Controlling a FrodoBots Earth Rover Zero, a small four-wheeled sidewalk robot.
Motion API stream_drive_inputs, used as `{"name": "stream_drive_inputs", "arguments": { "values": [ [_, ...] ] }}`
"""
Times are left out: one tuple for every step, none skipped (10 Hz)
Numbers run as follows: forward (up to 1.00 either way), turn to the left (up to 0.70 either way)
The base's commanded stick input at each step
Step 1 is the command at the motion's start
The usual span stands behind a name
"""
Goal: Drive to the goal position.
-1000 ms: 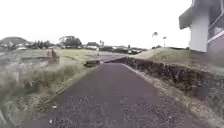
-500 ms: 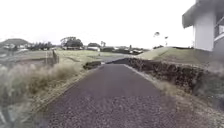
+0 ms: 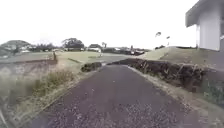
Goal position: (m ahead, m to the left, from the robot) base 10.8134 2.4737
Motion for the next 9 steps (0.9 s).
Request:
{"name": "stream_drive_inputs", "arguments": {
  "values": [
    [1.00, 0.00],
    [1.00, 0.00],
    [1.00, 0.00],
    [1.00, 0.00],
    [1.00, 0.00],
    [1.00, 0.00],
    [1.00, 0.00],
    [1.00, 0.00],
    [1.00, 0.00]
  ]
}}
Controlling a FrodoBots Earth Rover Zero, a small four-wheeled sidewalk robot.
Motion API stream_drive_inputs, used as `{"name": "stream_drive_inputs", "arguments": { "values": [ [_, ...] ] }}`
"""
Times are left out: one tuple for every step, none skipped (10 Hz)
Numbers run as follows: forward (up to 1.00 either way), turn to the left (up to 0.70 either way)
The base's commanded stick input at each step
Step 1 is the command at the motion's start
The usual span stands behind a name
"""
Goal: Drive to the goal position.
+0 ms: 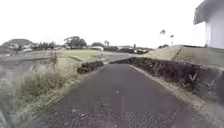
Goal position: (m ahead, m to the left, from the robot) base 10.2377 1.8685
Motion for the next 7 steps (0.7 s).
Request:
{"name": "stream_drive_inputs", "arguments": {
  "values": [
    [1.00, 0.00],
    [1.00, 0.00],
    [1.00, 0.00],
    [1.00, 0.00],
    [1.00, 0.00],
    [1.00, 0.00],
    [1.00, 0.00]
  ]
}}
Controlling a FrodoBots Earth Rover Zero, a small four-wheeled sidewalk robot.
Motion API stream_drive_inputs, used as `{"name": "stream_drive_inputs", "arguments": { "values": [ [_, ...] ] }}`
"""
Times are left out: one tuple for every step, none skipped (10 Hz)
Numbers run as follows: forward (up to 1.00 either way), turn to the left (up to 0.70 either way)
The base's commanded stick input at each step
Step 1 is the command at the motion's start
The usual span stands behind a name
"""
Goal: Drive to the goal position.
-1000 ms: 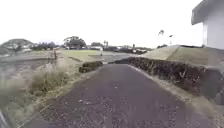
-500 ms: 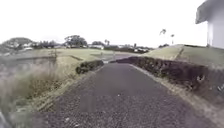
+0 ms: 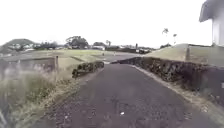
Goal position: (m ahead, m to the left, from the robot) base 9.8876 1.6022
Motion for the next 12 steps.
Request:
{"name": "stream_drive_inputs", "arguments": {
  "values": [
    [1.00, 0.00],
    [1.00, 0.00],
    [1.00, 0.00],
    [1.00, 0.00],
    [1.00, 0.00],
    [1.00, 0.00],
    [1.00, 0.00],
    [1.00, 0.00],
    [1.00, 0.00],
    [1.00, 0.00],
    [1.00, 0.00],
    [1.00, 0.00]
  ]
}}
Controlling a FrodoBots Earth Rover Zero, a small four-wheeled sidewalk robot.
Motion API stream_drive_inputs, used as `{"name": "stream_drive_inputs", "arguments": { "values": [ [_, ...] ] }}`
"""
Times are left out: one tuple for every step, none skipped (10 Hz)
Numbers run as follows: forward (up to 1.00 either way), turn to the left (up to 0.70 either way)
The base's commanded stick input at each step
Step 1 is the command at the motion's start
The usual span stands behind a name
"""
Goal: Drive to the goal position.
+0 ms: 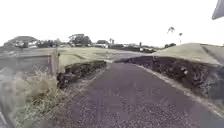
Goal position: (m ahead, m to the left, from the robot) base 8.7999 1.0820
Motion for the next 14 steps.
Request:
{"name": "stream_drive_inputs", "arguments": {
  "values": [
    [0.86, 0.00],
    [0.23, 0.00],
    [1.00, 0.00],
    [1.00, 0.00],
    [1.00, 0.00],
    [1.00, 0.00],
    [1.00, 0.00],
    [1.00, -0.04],
    [1.00, -0.22],
    [1.00, -0.36],
    [1.00, -0.40],
    [1.00, -0.40],
    [1.00, -0.40],
    [1.00, -0.40]
  ]
}}
